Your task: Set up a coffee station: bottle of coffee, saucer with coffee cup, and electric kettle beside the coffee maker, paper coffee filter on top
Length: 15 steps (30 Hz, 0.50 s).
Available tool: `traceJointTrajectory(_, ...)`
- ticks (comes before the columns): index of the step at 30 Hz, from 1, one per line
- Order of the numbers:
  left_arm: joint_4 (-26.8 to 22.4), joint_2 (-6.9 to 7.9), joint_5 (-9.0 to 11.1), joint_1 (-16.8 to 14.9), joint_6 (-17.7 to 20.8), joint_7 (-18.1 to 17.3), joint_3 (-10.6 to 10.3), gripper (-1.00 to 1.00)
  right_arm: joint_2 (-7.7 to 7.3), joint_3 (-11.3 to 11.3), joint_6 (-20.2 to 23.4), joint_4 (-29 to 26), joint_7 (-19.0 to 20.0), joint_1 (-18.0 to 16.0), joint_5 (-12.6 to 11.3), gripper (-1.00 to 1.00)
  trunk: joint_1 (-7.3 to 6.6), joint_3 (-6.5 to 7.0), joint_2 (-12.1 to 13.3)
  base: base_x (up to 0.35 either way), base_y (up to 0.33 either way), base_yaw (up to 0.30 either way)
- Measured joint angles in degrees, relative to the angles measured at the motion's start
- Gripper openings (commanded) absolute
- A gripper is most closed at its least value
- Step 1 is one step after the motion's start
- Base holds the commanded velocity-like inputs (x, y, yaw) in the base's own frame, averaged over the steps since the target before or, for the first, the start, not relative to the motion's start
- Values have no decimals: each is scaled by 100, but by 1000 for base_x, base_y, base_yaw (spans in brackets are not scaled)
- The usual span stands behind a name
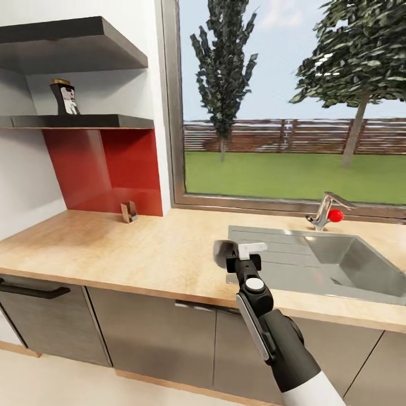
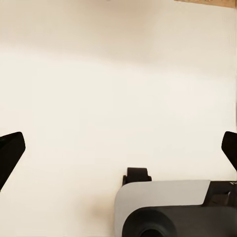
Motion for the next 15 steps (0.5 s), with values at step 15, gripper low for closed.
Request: traceJointTrajectory(15, 0, -1, -1, 0, 0, 0, 0, 100, 0, 0, 0, 0, -1, 0, 0, -100, 0, 72, 0, 0, 0, -243)
